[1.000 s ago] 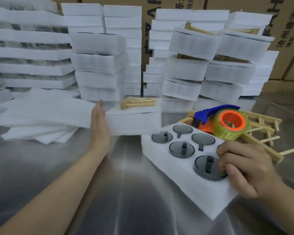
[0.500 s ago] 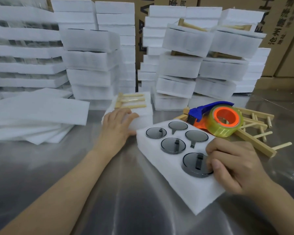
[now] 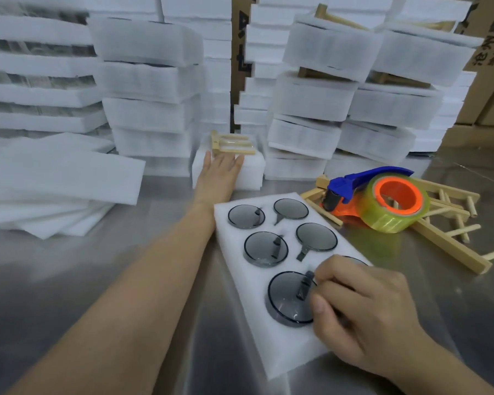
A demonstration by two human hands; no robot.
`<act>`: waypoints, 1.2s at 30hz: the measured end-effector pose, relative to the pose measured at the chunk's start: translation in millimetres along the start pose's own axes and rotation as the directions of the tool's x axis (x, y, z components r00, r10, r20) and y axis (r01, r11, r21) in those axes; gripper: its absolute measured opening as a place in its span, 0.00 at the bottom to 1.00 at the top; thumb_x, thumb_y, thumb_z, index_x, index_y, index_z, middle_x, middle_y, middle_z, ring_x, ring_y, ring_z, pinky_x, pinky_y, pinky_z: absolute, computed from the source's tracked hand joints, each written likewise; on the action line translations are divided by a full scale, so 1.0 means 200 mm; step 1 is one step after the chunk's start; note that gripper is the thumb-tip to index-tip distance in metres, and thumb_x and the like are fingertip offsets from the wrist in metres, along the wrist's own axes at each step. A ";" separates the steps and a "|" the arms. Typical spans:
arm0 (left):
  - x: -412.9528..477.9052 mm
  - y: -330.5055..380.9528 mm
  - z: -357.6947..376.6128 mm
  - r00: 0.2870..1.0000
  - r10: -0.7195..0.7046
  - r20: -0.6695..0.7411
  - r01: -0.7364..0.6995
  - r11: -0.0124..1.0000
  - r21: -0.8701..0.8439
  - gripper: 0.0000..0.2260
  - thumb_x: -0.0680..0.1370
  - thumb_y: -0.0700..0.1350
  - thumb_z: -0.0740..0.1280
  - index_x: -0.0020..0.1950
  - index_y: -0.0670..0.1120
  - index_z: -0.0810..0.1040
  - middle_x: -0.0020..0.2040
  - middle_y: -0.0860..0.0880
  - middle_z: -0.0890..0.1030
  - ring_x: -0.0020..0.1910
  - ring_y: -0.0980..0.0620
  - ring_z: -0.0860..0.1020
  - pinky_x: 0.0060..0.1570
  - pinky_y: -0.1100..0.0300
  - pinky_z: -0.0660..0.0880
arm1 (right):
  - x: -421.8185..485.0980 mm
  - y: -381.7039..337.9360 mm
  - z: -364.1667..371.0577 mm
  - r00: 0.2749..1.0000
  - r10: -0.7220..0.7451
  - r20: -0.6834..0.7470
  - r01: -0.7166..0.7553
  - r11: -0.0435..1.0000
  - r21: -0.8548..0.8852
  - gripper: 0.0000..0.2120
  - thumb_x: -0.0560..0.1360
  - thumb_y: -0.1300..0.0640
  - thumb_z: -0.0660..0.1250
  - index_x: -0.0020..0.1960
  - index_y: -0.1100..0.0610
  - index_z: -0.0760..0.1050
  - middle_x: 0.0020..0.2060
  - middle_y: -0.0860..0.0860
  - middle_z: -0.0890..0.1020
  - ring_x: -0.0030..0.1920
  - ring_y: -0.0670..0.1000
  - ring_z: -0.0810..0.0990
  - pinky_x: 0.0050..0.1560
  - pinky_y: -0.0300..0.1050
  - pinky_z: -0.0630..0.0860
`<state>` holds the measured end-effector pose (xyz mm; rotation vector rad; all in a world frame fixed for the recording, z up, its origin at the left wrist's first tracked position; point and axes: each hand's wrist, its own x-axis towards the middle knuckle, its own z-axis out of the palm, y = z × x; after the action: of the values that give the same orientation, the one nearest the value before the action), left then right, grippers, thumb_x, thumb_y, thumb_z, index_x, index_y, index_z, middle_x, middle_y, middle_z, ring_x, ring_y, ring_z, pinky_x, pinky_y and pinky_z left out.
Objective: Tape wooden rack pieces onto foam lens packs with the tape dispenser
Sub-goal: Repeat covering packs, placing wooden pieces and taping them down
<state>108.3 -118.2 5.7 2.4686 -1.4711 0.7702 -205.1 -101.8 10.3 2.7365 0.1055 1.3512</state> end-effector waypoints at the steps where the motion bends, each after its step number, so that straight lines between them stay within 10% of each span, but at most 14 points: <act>1: 0.03 0.00 0.02 1.000 -0.020 -0.010 0.021 0.999 0.041 0.26 0.81 0.38 0.54 0.78 0.43 0.51 0.73 0.41 0.61 0.75 0.44 0.56 0.74 0.43 0.42 | 0.00 0.00 0.01 1.000 -0.002 -0.014 0.002 1.000 -0.020 0.24 0.80 0.53 0.53 0.27 0.57 0.74 0.31 0.50 0.77 0.24 0.52 0.66 0.22 0.41 0.64; 5: 0.14 -0.01 0.09 0.997 -0.061 -0.044 0.067 0.985 0.158 0.24 0.82 0.37 0.49 0.78 0.42 0.49 0.76 0.40 0.56 0.77 0.41 0.48 0.75 0.43 0.40 | 0.01 0.01 0.06 0.997 -0.023 -0.072 0.015 0.993 -0.114 0.25 0.79 0.54 0.54 0.27 0.56 0.76 0.30 0.51 0.78 0.23 0.53 0.71 0.21 0.40 0.67; 8: 0.13 -0.02 0.12 0.973 -0.114 -0.199 0.100 0.992 -0.079 0.22 0.79 0.34 0.53 0.74 0.41 0.63 0.73 0.41 0.64 0.75 0.43 0.58 0.73 0.53 0.53 | 0.03 0.01 0.09 0.993 -0.029 -0.112 0.006 0.979 -0.204 0.24 0.79 0.55 0.54 0.27 0.55 0.76 0.30 0.50 0.79 0.23 0.53 0.72 0.25 0.44 0.65; 13: -0.10 -0.04 0.01 0.954 -0.268 -0.134 0.093 0.690 -0.717 0.17 0.71 0.27 0.59 0.52 0.39 0.81 0.52 0.42 0.80 0.56 0.44 0.75 0.51 0.61 0.68 | 0.07 -0.01 0.12 0.996 0.022 -0.086 -0.044 0.964 -0.260 0.27 0.81 0.53 0.51 0.28 0.56 0.77 0.31 0.50 0.80 0.23 0.54 0.73 0.25 0.45 0.64; 16: -0.29 -0.06 -0.11 0.817 -0.569 -0.094 0.203 0.436 -0.877 0.18 0.69 0.24 0.57 0.48 0.38 0.81 0.49 0.41 0.82 0.51 0.44 0.79 0.51 0.61 0.71 | 0.12 -0.03 0.17 0.995 0.048 -0.092 -0.073 0.956 -0.283 0.24 0.79 0.54 0.53 0.29 0.58 0.76 0.31 0.51 0.79 0.23 0.54 0.72 0.20 0.42 0.65; 23: -0.58 -0.03 -0.28 0.751 -0.653 -0.097 0.244 0.411 -0.878 0.09 0.76 0.32 0.61 0.51 0.40 0.79 0.50 0.44 0.81 0.50 0.47 0.78 0.52 0.57 0.72 | 0.39 -0.10 0.43 0.982 0.159 -0.104 -0.187 0.904 -0.384 0.16 0.72 0.55 0.60 0.27 0.57 0.73 0.28 0.53 0.76 0.20 0.55 0.69 0.22 0.41 0.58; 28: -0.67 -0.08 -0.31 0.619 -0.761 0.194 0.499 0.191 -0.845 0.08 0.78 0.40 0.60 0.53 0.48 0.77 0.60 0.45 0.66 0.41 0.45 0.76 0.54 0.61 0.72 | 0.42 -0.11 0.51 0.942 0.336 -0.008 -0.332 0.927 -0.176 0.12 0.74 0.58 0.65 0.33 0.60 0.76 0.34 0.55 0.77 0.26 0.59 0.73 0.26 0.45 0.66; 33: -0.68 -0.13 -0.32 0.622 -0.716 0.318 0.436 -0.021 -0.900 0.18 0.79 0.42 0.60 0.67 0.57 0.72 0.65 0.48 0.61 0.40 0.48 0.76 0.39 0.57 0.77 | 0.23 -0.04 0.34 0.952 0.281 0.122 -0.295 0.949 0.116 0.14 0.73 0.62 0.63 0.57 0.59 0.79 0.53 0.53 0.79 0.59 0.55 0.75 0.58 0.52 0.64; 36: -0.65 -0.20 -0.30 0.659 -0.649 0.379 0.365 -0.164 -0.916 0.23 0.80 0.43 0.61 0.75 0.56 0.64 0.71 0.49 0.65 0.44 0.53 0.75 0.45 0.58 0.73 | 0.20 0.02 0.25 0.892 0.453 -0.007 -0.438 0.867 0.239 0.16 0.71 0.65 0.62 0.57 0.60 0.79 0.54 0.54 0.78 0.59 0.56 0.72 0.60 0.52 0.64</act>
<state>71.5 25.4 -5.4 1.4014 -0.3144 -0.2172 -141.2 -103.7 12.6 3.0403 -0.4235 1.6236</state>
